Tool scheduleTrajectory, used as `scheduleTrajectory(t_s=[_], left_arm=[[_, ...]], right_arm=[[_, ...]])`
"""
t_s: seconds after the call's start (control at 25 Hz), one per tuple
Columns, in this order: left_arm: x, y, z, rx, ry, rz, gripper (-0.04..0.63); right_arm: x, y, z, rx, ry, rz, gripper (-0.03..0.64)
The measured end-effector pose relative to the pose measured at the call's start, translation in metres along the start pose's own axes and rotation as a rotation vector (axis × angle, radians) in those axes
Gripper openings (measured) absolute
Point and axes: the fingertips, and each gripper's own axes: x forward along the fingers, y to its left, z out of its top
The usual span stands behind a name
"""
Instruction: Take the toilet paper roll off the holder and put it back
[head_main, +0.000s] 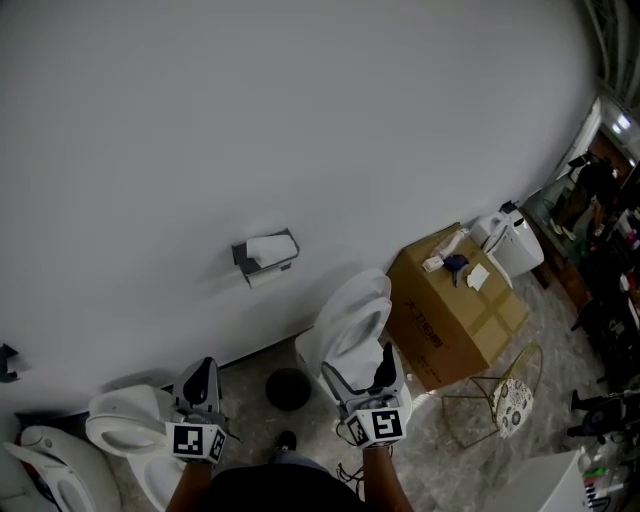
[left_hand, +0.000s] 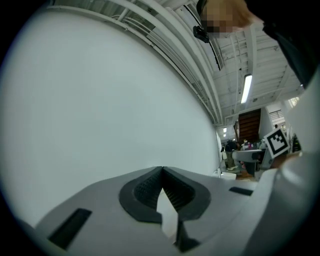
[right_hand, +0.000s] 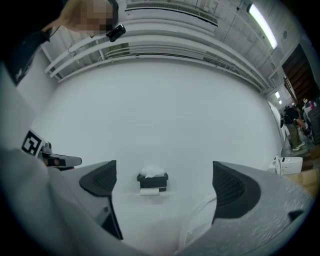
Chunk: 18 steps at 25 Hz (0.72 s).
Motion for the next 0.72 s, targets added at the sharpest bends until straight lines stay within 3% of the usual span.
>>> scheduleTrajectory(t_s=[0.72], left_arm=[[0.050, 0.031, -0.008, -0.011, -0.002, 0.021, 0.003]], right_arm=[[0.069, 0.002, -0.006, -0.054, 0.017, 0.073, 0.580]])
